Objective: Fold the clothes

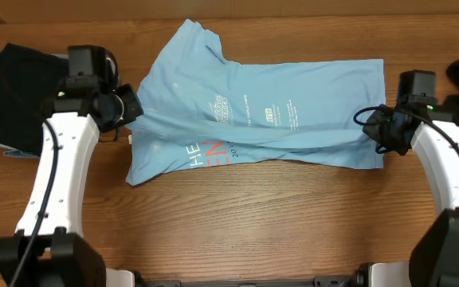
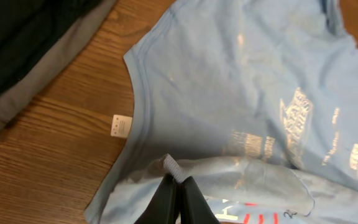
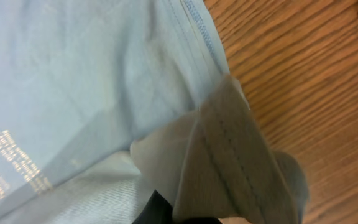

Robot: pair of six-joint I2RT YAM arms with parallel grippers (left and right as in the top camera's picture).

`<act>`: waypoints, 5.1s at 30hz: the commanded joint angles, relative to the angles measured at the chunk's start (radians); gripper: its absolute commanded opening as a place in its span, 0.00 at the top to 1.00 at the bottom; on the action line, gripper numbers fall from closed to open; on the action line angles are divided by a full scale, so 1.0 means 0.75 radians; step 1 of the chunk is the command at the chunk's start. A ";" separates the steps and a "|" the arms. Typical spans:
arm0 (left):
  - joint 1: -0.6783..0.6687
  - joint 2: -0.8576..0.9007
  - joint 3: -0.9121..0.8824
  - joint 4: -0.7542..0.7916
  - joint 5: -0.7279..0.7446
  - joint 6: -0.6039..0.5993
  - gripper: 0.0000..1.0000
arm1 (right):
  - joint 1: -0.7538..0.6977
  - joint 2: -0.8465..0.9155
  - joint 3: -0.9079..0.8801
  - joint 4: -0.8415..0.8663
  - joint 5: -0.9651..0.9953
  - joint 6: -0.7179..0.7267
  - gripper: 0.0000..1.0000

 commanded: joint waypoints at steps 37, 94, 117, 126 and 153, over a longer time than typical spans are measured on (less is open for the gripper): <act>-0.069 0.157 0.625 -0.314 0.015 0.157 0.16 | -0.068 0.072 0.158 0.054 -0.118 -0.163 0.00; -0.571 0.404 -0.163 0.156 -0.146 0.240 0.96 | -0.232 0.075 0.129 -0.326 -0.094 -0.147 0.91; -0.571 0.519 -0.166 0.279 -0.295 0.430 0.53 | -0.232 0.075 0.129 -0.320 -0.094 -0.146 0.76; -0.571 0.514 -0.055 0.217 -0.359 0.425 0.77 | -0.232 0.075 0.129 -0.314 -0.094 -0.146 0.76; -0.682 0.514 0.062 0.012 -0.558 0.725 0.72 | -0.232 0.075 0.129 -0.321 -0.095 -0.147 0.76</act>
